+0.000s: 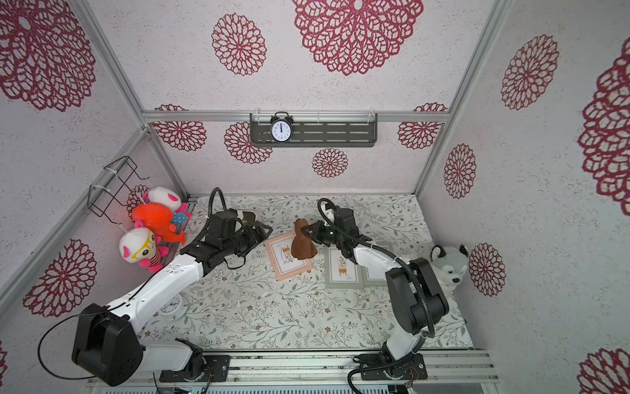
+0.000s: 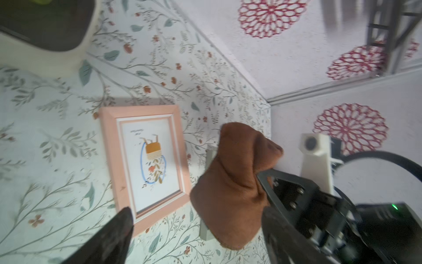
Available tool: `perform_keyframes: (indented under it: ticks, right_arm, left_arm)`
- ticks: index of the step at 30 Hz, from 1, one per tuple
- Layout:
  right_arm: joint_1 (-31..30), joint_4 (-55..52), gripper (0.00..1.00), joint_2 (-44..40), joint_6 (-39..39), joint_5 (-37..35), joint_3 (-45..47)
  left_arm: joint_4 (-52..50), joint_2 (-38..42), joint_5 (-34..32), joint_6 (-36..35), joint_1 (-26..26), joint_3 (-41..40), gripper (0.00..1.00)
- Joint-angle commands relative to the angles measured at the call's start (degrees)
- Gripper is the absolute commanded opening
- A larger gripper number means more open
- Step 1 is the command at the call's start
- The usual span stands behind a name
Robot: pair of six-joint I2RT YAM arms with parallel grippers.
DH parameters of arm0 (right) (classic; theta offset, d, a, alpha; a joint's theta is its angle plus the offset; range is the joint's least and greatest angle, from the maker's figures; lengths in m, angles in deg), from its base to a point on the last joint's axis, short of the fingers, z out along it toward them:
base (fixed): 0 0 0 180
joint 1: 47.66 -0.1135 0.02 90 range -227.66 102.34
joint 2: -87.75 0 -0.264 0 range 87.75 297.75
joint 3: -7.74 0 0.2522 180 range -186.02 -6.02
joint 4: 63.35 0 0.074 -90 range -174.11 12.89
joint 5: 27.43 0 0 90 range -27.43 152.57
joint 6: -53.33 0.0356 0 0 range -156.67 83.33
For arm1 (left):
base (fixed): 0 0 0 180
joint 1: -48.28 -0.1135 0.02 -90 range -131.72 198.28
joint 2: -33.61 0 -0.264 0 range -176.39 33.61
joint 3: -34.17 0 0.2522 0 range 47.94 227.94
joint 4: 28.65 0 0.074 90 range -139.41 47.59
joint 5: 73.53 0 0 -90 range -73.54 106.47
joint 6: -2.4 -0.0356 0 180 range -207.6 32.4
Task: Wipe the picture frame with a cloth
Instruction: Adjust the cleaning item.
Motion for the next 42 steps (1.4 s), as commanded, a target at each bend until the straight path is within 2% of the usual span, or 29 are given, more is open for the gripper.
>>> perform_keyframes:
  ticks: [1,5,11,17,23,26,29,32,35,36,37,39,40,42]
  right_arm:
    - [0.2,12.2,0.00,0.4,12.1,4.7,-2.2]
    - [0.2,18.8,0.00,1.9,19.6,5.1,-2.2]
    - [0.1,28.7,0.00,4.4,29.4,6.4,-1.9]
    - [0.0,34.4,0.00,6.6,35.2,6.9,-1.6]
    - [-0.3,37.6,0.00,8.0,38.5,7.6,-1.8]
    - [-0.6,37.6,0.00,8.2,39.0,7.7,-1.5]
    - [-0.6,38.6,0.00,8.5,39.8,7.4,-1.1]
    - [-0.6,38.7,0.00,8.4,39.8,7.1,-1.0]
    - [-0.3,36.1,0.00,7.8,37.4,7.2,-1.1]
    - [-0.1,33.8,0.03,7.3,35.4,7.2,-1.1]
    - [0.3,30.9,0.13,6.5,32.6,6.9,-1.0]
    - [1.1,23.1,0.31,4.8,24.9,6.2,-1.0]
    - [1.4,18.1,0.44,3.8,20.1,5.7,-1.1]
    - [1.8,8.2,0.56,2.0,10.4,3.0,-0.9]
  left_arm:
    - [11.0,-0.2,6.2,4.3,0.2,-2.2,1.00]
    - [18.2,-3.4,9.4,7.4,1.1,-1.5,0.99]
    - [20.9,-8.5,12.1,7.1,1.7,1.9,1.00]
    - [23.2,-12.0,16.2,5.7,2.0,4.5,0.86]
    - [20.8,-14.0,16.4,2.8,2.6,6.4,0.73]
    - [19.7,-14.9,16.8,1.7,3.0,7.6,0.65]
    - [18.9,-15.0,16.8,0.8,3.3,7.9,0.52]
    - [18.2,-14.3,16.3,0.2,3.3,7.4,0.35]
    - [15.7,-12.9,14.0,-1.2,3.1,7.1,0.11]
    - [14.2,-12.1,13.0,-2.0,3.0,6.9,0.04]
    - [12.5,-11.1,11.9,-3.0,2.9,6.6,0.00]
    - [9.0,-8.9,9.2,-4.5,2.3,5.2,0.00]
    - [6.4,-7.3,7.1,-5.5,1.8,4.2,0.00]
    - [0.7,-4.3,2.9,-7.1,0.5,1.9,0.00]
